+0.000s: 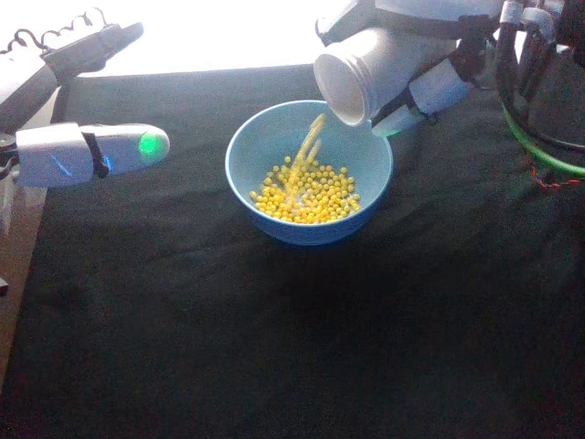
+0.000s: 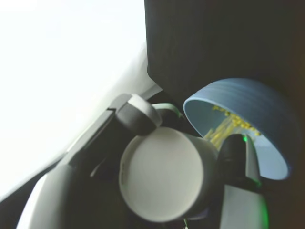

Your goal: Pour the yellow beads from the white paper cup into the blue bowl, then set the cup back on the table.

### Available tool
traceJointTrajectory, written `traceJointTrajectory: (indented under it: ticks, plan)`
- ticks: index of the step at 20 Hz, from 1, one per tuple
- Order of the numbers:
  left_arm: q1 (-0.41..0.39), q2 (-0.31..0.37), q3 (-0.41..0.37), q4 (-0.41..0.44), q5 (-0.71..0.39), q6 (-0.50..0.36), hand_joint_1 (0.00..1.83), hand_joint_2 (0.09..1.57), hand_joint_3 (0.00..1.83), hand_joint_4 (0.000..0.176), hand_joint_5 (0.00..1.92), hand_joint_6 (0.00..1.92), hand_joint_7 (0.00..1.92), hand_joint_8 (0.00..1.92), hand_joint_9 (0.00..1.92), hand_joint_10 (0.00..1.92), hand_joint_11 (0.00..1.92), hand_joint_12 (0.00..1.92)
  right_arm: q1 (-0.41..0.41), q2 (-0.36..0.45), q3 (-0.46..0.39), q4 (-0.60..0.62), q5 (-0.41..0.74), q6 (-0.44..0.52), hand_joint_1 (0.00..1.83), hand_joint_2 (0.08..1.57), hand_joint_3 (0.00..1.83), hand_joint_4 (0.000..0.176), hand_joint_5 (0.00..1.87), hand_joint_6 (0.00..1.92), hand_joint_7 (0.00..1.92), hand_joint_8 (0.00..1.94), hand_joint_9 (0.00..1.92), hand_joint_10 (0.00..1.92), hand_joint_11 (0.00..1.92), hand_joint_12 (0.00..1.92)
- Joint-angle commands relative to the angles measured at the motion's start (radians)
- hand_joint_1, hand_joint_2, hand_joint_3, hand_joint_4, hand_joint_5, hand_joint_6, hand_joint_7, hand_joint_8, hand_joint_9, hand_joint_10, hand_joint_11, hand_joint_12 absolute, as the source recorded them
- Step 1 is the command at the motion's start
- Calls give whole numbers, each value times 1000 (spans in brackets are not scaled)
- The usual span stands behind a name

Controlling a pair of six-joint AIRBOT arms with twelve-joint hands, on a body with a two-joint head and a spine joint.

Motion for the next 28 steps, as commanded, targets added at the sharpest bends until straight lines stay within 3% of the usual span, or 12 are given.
traceJointTrajectory:
  ticks: [1,7,8,12,13,14,15,18,20,21,24,28]
  plan:
    - [-13,-2,7,-9,-120,-6,554,910,1,0,213,1,202,0,178,0,0,614,26,2,-5,34,58,1,1238,1181,0,0,834,972,908,1362,1042,1526,1015,1841]
    - [-14,-2,7,-11,-125,-7,545,901,0,0,211,4,205,4,172,2,0,603,36,9,-16,38,43,1,1155,1152,0,0,908,1077,1009,1606,1113,1827,1169,1919]
    - [-14,-3,6,-14,-128,-7,557,911,3,0,210,3,201,3,170,2,0,602,36,11,-17,66,44,1,1218,1175,0,0,850,1149,893,1332,1019,1751,1048,1921]
    - [-13,-4,5,-21,-135,-7,568,900,0,0,218,3,213,3,183,3,0,602,36,46,-16,193,83,1,1196,1165,4,0,859,1098,917,1172,892,820,615,1511]
    - [-13,-4,4,-23,-136,-7,567,886,0,0,226,5,217,4,185,4,0,601,31,68,-12,271,122,1,1107,1198,2,0,821,1202,857,672,805,817,472,1575]
    - [-13,-4,4,-24,-137,-8,559,884,0,0,231,4,220,3,190,4,0,635,17,77,-9,334,155,1,1197,1181,0,0,874,993,872,1220,784,1084,511,1710]
    - [-12,-4,3,-26,-139,-8,572,885,0,0,238,3,225,3,194,3,0,621,-5,82,-5,394,190,0,1215,1174,0,0,828,1066,936,1212,899,1009,659,1600]
    - [-7,-4,2,-31,-142,-10,556,891,2,0,229,0,234,4,207,6,3,633,-78,93,10,592,280,-26,1200,1181,0,0,749,1317,984,1020,1202,376,979,1053]
    - [-6,-4,1,-33,-143,-10,555,901,3,0,236,1,236,3,210,5,5,666,-123,98,12,694,329,-41,1110,1220,2,0,781,1274,1160,302,1283,260,1000,989]
    - [-6,-4,0,-34,-143,-10,554,902,2,0,237,1,230,1,204,2,0,682,-144,98,16,735,351,-42,1212,1157,0,0,797,1213,1113,747,1325,200,1029,936]
    - [-3,-5,-1,-37,-146,-11,580,918,2,0,236,3,208,1,162,1,0,556,-228,94,25,890,440,-42,1099,1234,0,0,765,1296,1215,87,1306,45,997,783]
    - [-1,-6,-2,-40,-148,-14,600,919,1,0,238,5,213,4,177,4,0,587,-316,90,27,1060,535,-42,1101,1236,1,0,758,1309,1286,16,1388,24,1085,703]
